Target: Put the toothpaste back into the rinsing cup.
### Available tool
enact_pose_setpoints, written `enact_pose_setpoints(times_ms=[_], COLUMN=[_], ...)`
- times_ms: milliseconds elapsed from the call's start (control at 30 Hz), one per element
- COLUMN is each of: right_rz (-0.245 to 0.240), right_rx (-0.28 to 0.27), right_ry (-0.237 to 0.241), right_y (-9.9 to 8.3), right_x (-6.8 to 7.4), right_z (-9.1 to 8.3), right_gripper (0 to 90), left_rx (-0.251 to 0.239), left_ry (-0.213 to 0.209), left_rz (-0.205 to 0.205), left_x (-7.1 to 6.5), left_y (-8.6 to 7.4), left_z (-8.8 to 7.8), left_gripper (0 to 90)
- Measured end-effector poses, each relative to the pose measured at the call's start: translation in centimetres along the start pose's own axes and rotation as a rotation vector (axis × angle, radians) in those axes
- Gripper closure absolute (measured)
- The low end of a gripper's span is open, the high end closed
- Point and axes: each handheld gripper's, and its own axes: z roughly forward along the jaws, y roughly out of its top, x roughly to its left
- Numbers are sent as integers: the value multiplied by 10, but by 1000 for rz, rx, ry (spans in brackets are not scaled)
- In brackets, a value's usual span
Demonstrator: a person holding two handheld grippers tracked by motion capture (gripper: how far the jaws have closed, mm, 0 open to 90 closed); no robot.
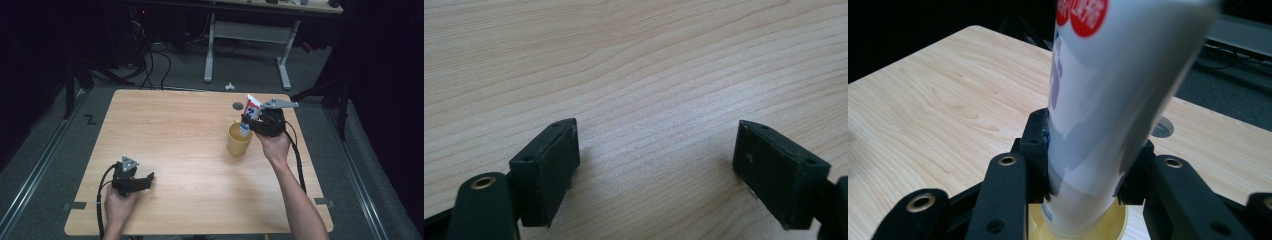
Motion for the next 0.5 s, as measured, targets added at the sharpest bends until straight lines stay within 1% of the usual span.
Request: enact_pose_setpoints(times_ms=[200,500], right_rz=[6,8], right_rx=[17,29], right_ry=[-5,-8], right_y=[-3,-6], right_x=[0,1], right_z=[13,22], right_gripper=[648,647], left_rx=[0,0], left_ry=[0,0], left_rz=[0,0], left_x=[0,0], left_y=[0,0], left_z=[0,0], left_gripper=[193,193])
